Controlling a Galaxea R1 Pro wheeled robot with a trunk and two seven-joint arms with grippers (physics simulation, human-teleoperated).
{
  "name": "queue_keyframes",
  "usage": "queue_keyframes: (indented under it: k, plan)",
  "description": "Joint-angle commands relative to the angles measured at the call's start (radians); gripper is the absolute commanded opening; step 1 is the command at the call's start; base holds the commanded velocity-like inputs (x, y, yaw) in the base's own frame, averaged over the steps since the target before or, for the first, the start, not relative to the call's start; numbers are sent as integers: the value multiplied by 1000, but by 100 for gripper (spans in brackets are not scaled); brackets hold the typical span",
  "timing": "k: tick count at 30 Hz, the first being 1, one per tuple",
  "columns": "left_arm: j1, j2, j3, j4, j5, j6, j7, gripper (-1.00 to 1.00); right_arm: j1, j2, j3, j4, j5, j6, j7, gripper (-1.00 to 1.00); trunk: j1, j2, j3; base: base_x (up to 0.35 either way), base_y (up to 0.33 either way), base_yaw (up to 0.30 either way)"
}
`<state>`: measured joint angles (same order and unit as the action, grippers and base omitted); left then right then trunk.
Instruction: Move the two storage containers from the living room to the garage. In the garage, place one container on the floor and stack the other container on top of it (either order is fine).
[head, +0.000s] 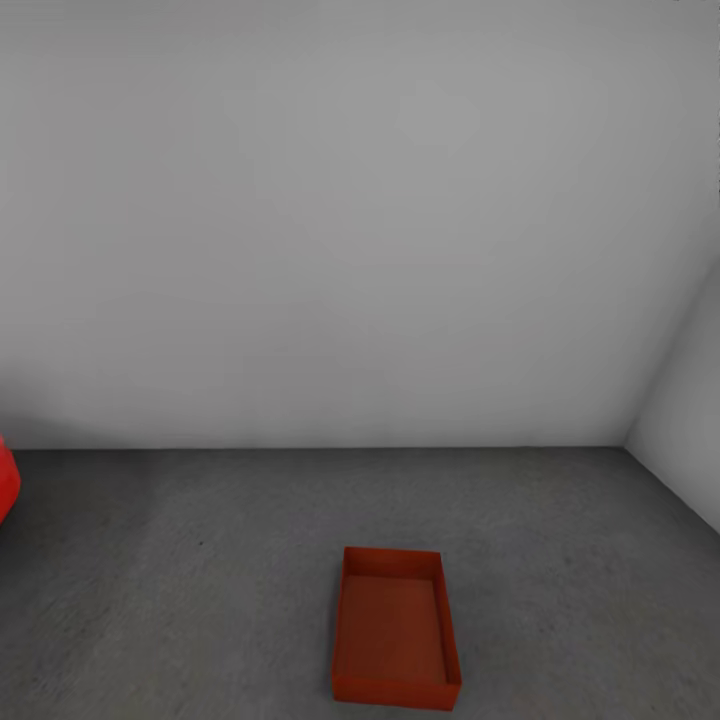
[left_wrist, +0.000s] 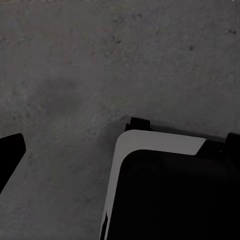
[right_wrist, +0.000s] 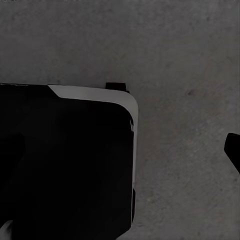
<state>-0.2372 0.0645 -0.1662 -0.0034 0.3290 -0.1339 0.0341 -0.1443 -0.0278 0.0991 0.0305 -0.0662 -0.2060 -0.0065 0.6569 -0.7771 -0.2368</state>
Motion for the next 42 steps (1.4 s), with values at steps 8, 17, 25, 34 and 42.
queue_keyframes:
  k: [8,17,25,34,42]
  plan:
    - [-1,0,-9,0,7,-3,3,100,-1,-1,8,3,-6,-5,0,100,0,-1,12,0,0,0]
    - [0,0,-9,0,7,-3,3,100,-1,-1,7,3,-9,-4,-1,100,0,-1,26,0,0,0]
    - [0,0,-9,0,7,-3,3,100,-1,0,8,3,-10,-7,-1,100,0,-1,39,0,0,0]
    - [-1,0,-9,0,7,-3,3,100,-1,0,8,3,-6,-10,-1,100,0,-1,54,0,0,0]
    - [0,0,-9,0,7,-3,3,100,-1,0,8,3,-6,-12,-1,100,0,-1,67,0,0,0]
